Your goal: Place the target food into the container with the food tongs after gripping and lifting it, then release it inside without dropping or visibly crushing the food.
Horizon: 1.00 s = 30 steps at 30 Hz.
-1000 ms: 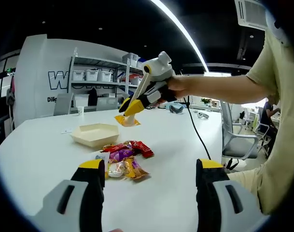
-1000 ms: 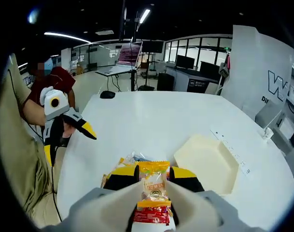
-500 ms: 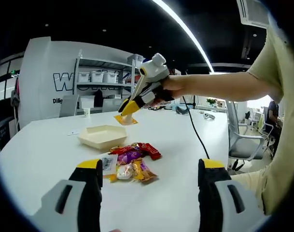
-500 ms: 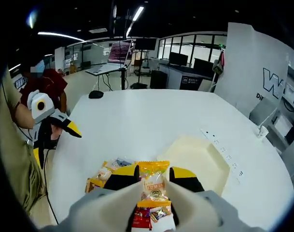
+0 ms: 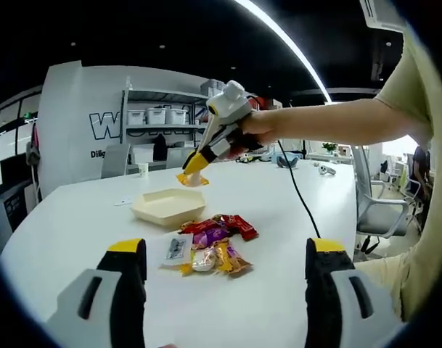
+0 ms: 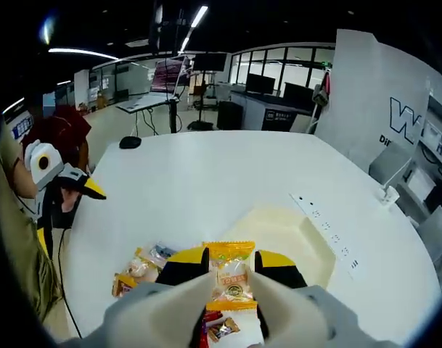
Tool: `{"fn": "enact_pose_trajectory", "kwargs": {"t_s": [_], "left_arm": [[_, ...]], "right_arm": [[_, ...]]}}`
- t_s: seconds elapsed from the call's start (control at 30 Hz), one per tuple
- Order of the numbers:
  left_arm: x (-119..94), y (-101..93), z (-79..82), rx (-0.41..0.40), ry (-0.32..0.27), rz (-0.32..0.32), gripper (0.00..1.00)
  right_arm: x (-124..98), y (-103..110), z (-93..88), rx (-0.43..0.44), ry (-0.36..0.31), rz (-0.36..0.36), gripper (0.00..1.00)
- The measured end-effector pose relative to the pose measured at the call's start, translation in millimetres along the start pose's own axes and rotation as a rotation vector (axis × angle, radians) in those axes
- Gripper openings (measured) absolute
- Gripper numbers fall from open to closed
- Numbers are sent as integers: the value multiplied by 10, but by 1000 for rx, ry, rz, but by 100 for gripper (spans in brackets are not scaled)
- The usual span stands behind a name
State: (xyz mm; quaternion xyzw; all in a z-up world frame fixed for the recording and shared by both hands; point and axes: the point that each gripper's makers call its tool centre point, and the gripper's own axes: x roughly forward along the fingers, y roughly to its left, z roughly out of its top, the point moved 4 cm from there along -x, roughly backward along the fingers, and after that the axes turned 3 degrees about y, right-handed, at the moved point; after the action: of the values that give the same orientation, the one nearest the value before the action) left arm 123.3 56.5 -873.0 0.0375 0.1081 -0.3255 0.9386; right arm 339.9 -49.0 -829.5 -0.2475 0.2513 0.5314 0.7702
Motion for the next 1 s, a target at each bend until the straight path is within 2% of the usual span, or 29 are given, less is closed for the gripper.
{"fn": "enact_pose_trajectory", "kwargs": {"t_s": [0.3, 0.6, 0.73, 1.0], "left_arm": [[-7, 13, -1, -5, 0, -3, 88], [-31, 53, -8, -10, 0, 2, 87], [-31, 52, -24, -13, 2, 1, 87], [-42, 47, -44, -17, 2, 2, 87]], "right_arm": [[218, -207, -33, 25, 40, -23, 21], [277, -442, 63, 58, 30, -87, 21], [270, -550, 118, 73, 16, -142, 22], [241, -611, 181, 75, -3, -164, 23]]}}
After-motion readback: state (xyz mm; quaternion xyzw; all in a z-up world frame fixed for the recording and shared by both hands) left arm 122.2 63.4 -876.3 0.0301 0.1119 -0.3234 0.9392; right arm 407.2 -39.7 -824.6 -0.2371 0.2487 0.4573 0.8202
